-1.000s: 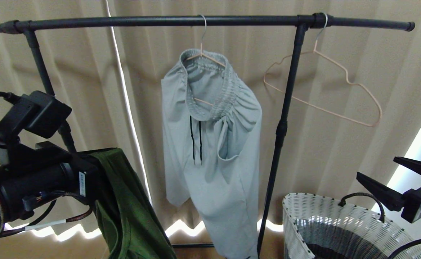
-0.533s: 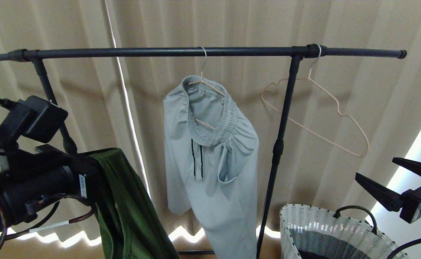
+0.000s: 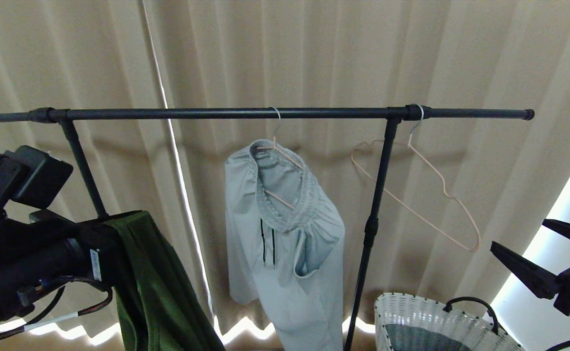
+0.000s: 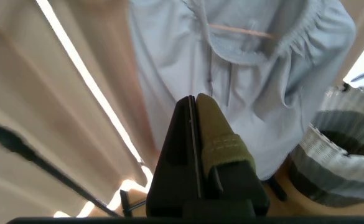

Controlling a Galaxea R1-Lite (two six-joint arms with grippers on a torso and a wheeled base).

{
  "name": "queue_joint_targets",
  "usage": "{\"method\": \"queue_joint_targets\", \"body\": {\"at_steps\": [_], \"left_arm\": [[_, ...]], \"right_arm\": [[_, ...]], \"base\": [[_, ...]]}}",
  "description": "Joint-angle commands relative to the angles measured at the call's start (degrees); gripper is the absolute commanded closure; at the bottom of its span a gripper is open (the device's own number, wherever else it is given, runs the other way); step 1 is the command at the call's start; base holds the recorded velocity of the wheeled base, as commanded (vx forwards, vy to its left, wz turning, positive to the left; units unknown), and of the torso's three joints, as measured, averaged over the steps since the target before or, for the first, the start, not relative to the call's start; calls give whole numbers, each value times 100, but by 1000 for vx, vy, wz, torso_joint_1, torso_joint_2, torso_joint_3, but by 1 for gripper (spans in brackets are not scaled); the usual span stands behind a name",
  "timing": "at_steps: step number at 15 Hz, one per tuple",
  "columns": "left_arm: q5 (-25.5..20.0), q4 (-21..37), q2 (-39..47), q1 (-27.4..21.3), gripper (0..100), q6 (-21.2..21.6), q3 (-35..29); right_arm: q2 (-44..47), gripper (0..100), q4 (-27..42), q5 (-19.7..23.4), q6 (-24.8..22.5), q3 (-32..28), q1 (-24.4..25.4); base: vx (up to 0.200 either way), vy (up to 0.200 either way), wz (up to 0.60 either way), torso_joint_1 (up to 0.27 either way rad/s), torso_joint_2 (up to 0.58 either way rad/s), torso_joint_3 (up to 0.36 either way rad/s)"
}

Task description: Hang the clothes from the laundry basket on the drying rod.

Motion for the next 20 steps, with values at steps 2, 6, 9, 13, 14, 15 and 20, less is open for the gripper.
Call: {"method": "queue_joint_targets", "body": {"at_steps": [2,6,9,13,14,15,20], "left_arm": [[-13,-7,-40,22,100,10,56],[-13,2,-48,4,100,28,74],[-13,2,-57,4,100,10,171],[-13,-7,-66,4,100,10,188],[-13,-7,-48,-40,100,10,188],[-13,-7,-57,-110,100,10,188],[-13,-7,-75,-339,100,10,153]], "right_arm": [[-248,0,13,4,-24,60,-68],[376,0,1024,13,-138,-1092,-226],[973,0,3054,4,-129,-2603,-244],[1958,0,3889,-23,-129,-3719,-244],[2353,0,4100,-102,-129,-4036,-191],[2538,0,4241,-119,-129,-4220,-130],[3425,0,4311,-198,-94,-4836,55]], "base": [[0,0,0,178,-378,-210],[0,0,0,43,-69,-38],[0,0,0,0,0,0],[0,0,0,0,0,0],[0,0,0,0,0,0],[0,0,0,0,0,0],[0,0,0,0,0,0]]}}
